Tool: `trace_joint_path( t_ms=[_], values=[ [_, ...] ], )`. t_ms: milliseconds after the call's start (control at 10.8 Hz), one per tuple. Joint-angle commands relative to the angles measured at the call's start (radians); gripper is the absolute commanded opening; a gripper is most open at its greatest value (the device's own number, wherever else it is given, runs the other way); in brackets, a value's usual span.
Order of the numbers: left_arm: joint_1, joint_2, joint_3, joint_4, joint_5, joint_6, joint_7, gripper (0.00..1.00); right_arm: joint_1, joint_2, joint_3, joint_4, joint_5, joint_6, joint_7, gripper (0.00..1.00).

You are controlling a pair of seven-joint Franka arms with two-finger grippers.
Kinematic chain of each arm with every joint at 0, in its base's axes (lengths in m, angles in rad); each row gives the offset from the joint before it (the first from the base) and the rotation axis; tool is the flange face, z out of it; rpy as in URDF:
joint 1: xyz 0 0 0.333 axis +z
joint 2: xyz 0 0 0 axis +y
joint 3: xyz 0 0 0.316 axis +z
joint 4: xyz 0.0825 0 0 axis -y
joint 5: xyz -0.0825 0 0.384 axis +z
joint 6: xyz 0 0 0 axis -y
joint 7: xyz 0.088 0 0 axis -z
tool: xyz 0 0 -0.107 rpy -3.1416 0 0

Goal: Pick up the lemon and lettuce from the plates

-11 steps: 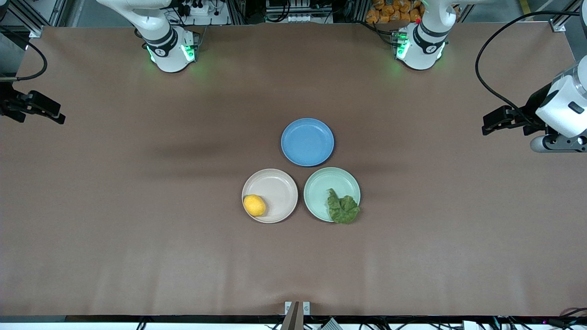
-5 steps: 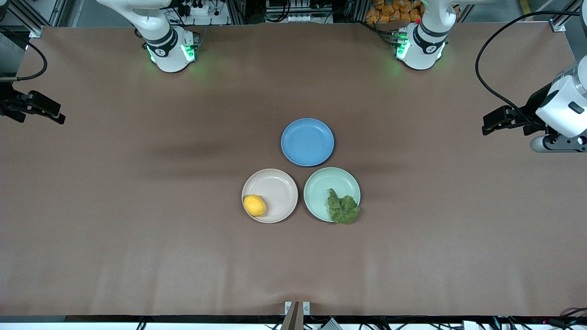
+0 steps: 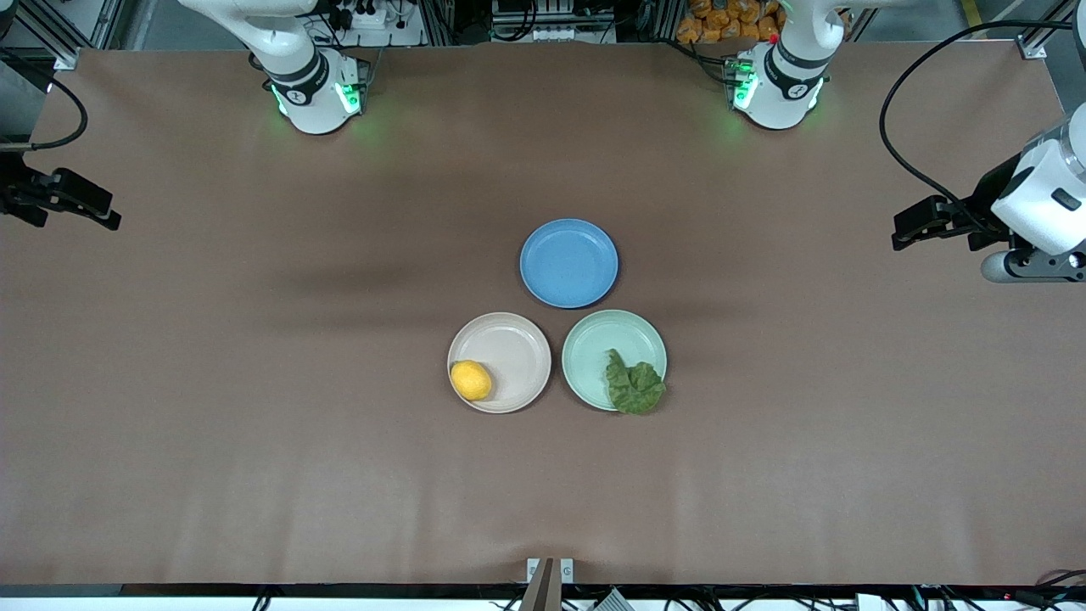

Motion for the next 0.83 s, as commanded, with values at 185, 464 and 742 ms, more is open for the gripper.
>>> trace_joint_path(
  t_ms=[185, 464, 742],
  values=[
    [-0.007, -0.002, 0.004, -0.002, -0.019, -0.002, -0.006, 1.00, -0.003, -0.003, 0.001, -0.008, 0.014, 0.002, -0.005, 1.00],
    [-0.008, 0.018, 0.001, -0.002, -0.027, 0.001, -0.009, 1.00, -0.003, -0.003, 0.001, -0.013, 0.014, 0.005, -0.006, 1.00],
    [-0.013, 0.039, 0.001, 0.000, -0.028, 0.026, -0.012, 1.00, -0.003, -0.003, 0.001, -0.016, 0.014, 0.005, -0.006, 1.00]
  ],
)
